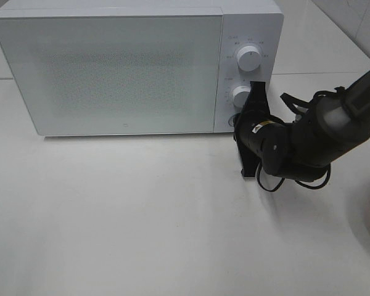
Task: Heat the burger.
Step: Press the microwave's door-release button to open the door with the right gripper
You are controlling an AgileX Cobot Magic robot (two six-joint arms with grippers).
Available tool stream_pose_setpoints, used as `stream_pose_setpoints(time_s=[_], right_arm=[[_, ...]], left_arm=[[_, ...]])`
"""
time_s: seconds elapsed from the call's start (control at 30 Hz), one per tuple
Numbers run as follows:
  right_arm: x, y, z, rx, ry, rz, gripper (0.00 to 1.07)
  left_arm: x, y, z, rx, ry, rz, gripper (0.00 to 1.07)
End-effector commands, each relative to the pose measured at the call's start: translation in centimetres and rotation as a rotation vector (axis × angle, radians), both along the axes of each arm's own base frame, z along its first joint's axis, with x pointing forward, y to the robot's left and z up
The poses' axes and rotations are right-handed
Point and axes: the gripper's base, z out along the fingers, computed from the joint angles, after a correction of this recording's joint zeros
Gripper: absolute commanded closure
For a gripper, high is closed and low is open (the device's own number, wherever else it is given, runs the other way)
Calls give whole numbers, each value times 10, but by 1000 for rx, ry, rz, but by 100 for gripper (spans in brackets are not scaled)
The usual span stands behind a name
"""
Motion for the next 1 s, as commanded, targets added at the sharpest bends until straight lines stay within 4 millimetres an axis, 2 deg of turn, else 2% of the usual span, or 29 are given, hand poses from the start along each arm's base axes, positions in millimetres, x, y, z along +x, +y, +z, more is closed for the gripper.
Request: stream_pose_setpoints(time_s=[0.03, 0.17, 0.5, 0.57, 0.73, 1.0], right_arm=[[10, 1, 7, -1, -58, 5, 107], [13, 2, 7, 1, -69, 1, 107], [21, -2, 20, -16, -236, -70, 107], [29, 1, 23, -6, -282, -76, 107], [36, 6, 23, 23, -289, -79, 107], [37, 6, 23, 16, -285, -76, 107]], left_arm=[[-3, 0, 1, 1, -37, -3, 5], [-3, 0, 1, 1, -37, -3, 5], [-2, 0, 1, 0, -33, -3, 5], [-2, 0, 1, 0, -31, -3, 5], [-2, 0, 1, 0, -31, -3, 5], [-2, 0, 1, 0, -31, -3, 5]])
